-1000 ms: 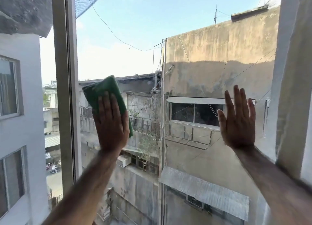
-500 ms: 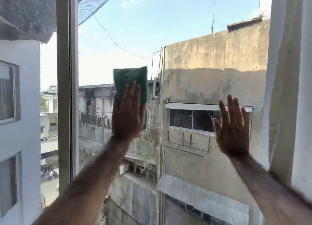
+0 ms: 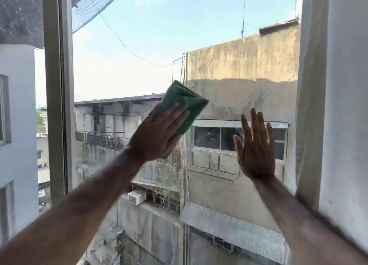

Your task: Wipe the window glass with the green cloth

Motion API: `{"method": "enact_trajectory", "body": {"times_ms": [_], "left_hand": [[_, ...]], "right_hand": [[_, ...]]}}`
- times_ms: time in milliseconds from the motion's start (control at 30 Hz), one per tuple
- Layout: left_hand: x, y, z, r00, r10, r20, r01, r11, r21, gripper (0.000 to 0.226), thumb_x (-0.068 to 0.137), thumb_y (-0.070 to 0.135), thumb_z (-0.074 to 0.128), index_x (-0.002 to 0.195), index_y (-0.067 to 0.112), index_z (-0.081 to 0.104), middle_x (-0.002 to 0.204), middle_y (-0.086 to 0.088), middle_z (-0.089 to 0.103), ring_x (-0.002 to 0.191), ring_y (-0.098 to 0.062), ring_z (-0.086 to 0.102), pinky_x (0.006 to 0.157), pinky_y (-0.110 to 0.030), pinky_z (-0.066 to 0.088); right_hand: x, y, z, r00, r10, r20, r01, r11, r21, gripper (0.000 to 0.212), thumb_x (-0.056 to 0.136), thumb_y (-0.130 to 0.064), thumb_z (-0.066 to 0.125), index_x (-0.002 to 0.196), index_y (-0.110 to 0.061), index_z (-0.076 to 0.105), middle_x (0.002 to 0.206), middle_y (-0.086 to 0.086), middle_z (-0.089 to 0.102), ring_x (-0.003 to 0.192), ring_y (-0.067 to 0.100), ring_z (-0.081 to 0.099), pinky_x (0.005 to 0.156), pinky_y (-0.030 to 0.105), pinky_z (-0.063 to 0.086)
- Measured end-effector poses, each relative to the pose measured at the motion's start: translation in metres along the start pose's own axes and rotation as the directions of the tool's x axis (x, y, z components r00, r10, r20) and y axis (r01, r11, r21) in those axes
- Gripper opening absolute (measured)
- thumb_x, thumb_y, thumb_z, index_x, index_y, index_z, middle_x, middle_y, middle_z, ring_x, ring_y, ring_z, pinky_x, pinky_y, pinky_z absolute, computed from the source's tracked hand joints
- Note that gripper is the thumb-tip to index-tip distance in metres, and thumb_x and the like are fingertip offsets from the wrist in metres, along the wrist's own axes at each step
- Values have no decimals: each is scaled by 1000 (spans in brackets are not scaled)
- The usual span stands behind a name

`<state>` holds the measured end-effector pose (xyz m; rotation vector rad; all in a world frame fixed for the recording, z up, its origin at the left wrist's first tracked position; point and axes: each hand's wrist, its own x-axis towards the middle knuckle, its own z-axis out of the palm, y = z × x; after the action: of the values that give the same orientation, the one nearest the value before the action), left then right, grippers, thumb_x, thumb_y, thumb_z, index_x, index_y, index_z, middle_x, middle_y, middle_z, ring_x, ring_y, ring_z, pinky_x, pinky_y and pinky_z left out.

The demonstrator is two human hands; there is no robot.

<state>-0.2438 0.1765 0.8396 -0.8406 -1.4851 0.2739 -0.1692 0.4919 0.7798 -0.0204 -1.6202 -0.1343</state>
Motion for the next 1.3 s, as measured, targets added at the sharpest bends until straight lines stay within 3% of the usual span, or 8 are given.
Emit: {"method": "enact_trajectory", "body": {"times_ms": [67,133,367,533,833,1133,1200,1300], "left_hand": [[24,18,0,949,-313,-39,310,949,-59,63,109,35,41,165,10,24,172,-12,24,162,-29,18,131,-57,19],[37,52,3,888,-455,-70,446,887,-117,61,109,33,36,164,9,26,173,-10,22,162,-28,17,131,-58,19],[-47,170,15,966,-238,98,252,954,-166,67,108,37,39,165,9,19,175,-10,16,164,-27,11,127,-60,27],[-64,156,15,980,-155,124,170,978,-120,70,107,41,44,166,11,20,175,-9,17,163,-26,16,127,-61,28],[66,129,12,886,-463,-8,456,875,-163,62,110,40,34,165,11,25,174,-7,23,163,-25,17,128,-59,23],[-129,154,13,939,-310,147,330,933,-142,62,110,39,43,161,7,32,172,-12,26,160,-30,25,119,-65,38],[-145,112,7,830,-548,100,557,820,-129,59,111,32,40,159,0,33,170,-20,29,160,-34,25,121,-64,37],[-127,46,-1,354,-934,49,928,344,-146,64,113,35,26,163,-2,17,173,-22,18,162,-34,16,130,-57,24]], "right_hand": [[-1,-1,-1,1000,3,1,-3,1000,-9,62,116,-44,26,171,-15,24,181,12,15,169,29,14,138,43,3],[1,-2,-1,1000,-5,0,5,1000,-7,62,116,-44,24,171,-15,24,181,12,15,169,29,13,138,43,3],[1,-3,-8,1000,-11,6,11,1000,-5,61,116,-42,27,171,-15,24,180,14,18,169,30,15,139,47,10],[2,-5,-11,1000,0,6,0,1000,18,60,116,-40,30,170,-15,27,180,13,20,169,30,16,138,49,13],[2,-4,-11,1000,-14,-25,15,999,36,56,116,-34,32,168,-13,33,178,14,25,167,31,21,139,47,10],[1,-7,-15,999,-14,-31,15,999,52,55,117,-32,34,168,-12,32,178,16,25,167,33,22,137,52,17],[1,-9,-15,1000,-3,-29,5,998,55,56,116,-31,36,168,-12,31,178,17,25,167,33,21,137,53,17],[1,-10,-15,1000,8,-30,-6,998,57,56,116,-30,39,168,-11,31,178,18,25,167,34,21,137,54,18]]}}
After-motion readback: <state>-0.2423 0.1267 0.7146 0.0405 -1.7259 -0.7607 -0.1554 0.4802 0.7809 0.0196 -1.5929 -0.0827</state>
